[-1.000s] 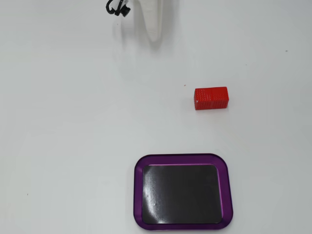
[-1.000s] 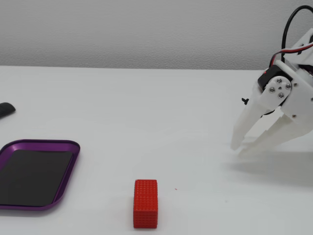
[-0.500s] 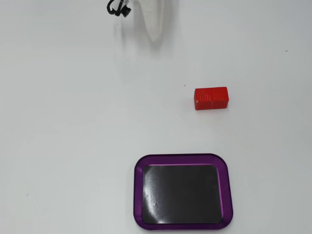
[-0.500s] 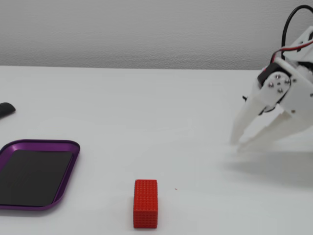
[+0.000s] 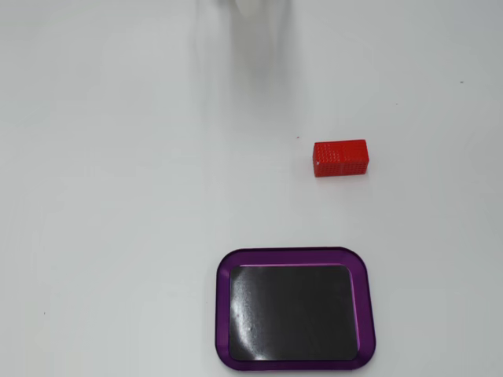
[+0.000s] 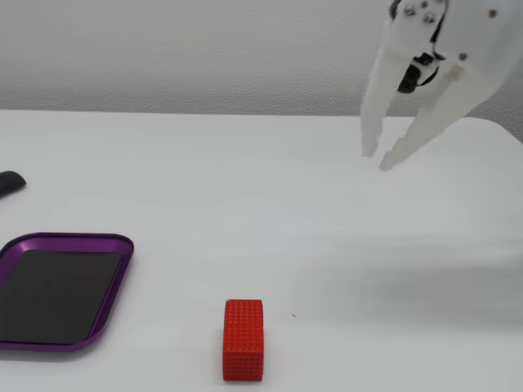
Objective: Pick up the cube and place it in the box.
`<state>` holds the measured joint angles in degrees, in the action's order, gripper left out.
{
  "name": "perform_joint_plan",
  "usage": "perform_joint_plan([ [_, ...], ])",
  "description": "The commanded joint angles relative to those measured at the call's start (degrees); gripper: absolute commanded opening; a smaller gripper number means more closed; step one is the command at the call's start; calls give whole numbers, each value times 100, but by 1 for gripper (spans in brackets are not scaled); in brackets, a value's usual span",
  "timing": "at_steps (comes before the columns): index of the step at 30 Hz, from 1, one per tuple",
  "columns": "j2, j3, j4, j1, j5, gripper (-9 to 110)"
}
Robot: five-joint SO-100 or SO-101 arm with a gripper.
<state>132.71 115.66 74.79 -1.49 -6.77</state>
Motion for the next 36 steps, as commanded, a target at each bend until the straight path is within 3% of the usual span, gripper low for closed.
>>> perform_joint_plan([
  [1,-1257,-1011,237,-290,9,1],
  [13,-3867,-2338,-79,-1327,-18,40],
  [23,-4983,-3164,-914,-1336,-70,37],
  [36,-5282,-2382,-1582,-1327,-79,37],
])
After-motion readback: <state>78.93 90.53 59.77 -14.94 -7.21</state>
